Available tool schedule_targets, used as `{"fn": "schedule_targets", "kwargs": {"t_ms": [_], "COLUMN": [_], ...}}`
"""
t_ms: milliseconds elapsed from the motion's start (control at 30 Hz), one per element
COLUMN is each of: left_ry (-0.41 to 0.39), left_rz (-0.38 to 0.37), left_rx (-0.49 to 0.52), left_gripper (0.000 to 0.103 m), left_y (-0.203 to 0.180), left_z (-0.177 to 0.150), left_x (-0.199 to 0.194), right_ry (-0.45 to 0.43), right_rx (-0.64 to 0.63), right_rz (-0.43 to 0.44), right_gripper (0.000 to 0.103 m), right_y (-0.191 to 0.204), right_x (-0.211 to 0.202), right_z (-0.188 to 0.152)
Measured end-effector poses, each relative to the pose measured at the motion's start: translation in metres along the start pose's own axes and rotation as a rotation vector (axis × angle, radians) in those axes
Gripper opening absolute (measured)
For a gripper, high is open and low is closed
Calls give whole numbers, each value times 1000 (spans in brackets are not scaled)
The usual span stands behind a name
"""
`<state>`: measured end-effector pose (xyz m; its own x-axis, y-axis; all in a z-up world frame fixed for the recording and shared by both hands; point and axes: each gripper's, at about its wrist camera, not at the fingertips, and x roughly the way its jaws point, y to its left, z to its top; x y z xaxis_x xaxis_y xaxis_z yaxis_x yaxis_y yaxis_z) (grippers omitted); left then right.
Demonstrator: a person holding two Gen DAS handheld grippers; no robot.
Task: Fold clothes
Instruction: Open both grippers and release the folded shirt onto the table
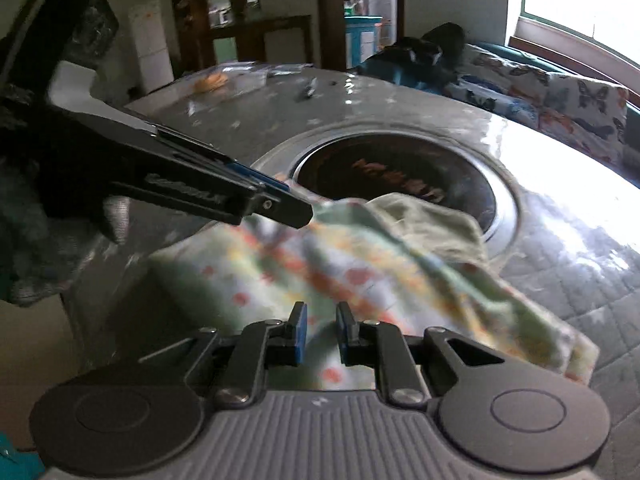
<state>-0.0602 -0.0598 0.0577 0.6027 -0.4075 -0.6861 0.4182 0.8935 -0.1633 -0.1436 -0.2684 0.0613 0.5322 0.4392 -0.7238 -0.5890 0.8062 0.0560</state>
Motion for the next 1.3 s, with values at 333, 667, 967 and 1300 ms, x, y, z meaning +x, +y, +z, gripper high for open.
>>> {"fn": "schedule_targets", "kwargs": {"t_ms": [333,667,967,1300], "left_ry": [17,-3,-17,23], "left_rz": [-1,14,42,101], "left_rx": [6,-38,-68,-142], "left_gripper": [29,28,28,28], "left_y": [-8,9,21,47], "left_z": [-51,-50,-14,-7], "left_x": [-19,-31,-5,19], "right_ry": [-25,-11,-50,-59], "right_rx": [-12,139,241,270], "right_rz": [45,-35,-218,-275], "right_gripper": [16,17,23,24], "right_y": [26,-23,-94,-105], "right_x": [-19,-44,-24,-26], "right_z": [-22,-44,-23,-28]}}
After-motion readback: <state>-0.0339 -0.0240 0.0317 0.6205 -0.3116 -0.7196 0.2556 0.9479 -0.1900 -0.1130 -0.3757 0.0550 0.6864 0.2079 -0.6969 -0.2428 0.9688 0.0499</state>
